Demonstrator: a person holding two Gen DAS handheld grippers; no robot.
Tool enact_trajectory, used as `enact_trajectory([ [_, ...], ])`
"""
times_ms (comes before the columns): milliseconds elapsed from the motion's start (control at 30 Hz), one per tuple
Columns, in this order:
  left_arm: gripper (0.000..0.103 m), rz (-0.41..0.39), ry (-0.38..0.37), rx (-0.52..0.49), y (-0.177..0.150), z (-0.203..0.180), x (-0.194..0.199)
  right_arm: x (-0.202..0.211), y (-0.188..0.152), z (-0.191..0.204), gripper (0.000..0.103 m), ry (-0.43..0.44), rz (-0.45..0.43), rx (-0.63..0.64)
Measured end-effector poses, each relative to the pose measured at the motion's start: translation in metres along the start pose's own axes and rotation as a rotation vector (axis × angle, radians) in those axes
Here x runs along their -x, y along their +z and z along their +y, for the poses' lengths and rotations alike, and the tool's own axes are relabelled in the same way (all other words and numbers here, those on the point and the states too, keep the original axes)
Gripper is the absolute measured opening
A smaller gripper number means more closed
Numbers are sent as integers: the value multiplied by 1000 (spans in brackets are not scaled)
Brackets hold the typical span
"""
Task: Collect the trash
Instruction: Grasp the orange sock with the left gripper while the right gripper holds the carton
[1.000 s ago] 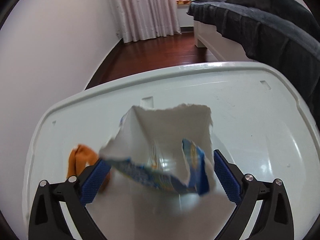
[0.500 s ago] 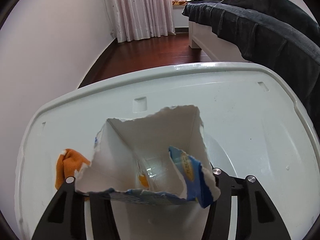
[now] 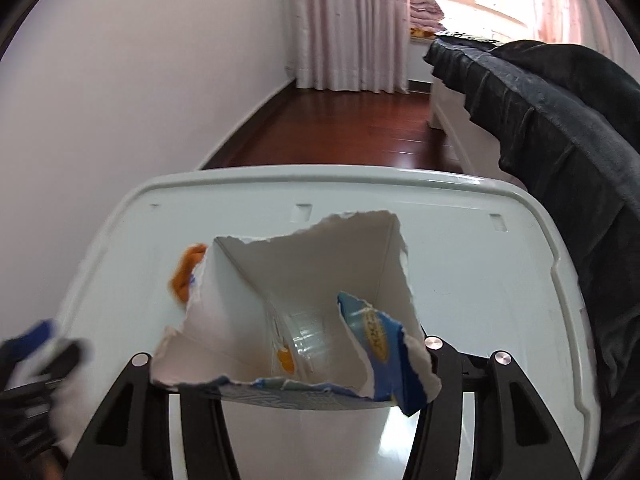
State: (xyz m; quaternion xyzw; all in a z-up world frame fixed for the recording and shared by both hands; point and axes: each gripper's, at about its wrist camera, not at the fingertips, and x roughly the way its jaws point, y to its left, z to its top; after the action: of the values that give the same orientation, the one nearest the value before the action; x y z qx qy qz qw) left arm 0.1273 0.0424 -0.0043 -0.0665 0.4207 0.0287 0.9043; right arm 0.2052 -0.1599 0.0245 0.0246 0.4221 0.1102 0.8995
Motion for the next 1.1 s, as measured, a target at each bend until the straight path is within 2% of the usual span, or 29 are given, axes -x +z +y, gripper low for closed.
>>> enact_trajectory([
  [100, 80, 18, -15, -61, -2, -14, -13, 26, -8, -8, 53, 91, -28, -18],
  [200, 80, 3, -19, -134, -1, -30, -23, 38, -18, -12, 53, 121, -52, -20],
  [333, 80, 16, -86, -190, 8, -44, -43, 35, -23, -20, 53, 163, -32, -64],
  [433, 80, 27, -92, -184, 19, -47, -59, 38, -21, -29, 53, 171, -37, -90],
  [633, 80, 71, -59, -138, 36, -49, -87, 44, -16, -40, 53, 161, -71, -116],
  [833, 80, 127, -49, -110, 40, -53, -113, 48, -16, -46, 53, 159, -82, -113],
  [1100, 80, 89, -9, -127, 40, -57, -117, 52, -20, -47, 54, 161, -74, -117],
])
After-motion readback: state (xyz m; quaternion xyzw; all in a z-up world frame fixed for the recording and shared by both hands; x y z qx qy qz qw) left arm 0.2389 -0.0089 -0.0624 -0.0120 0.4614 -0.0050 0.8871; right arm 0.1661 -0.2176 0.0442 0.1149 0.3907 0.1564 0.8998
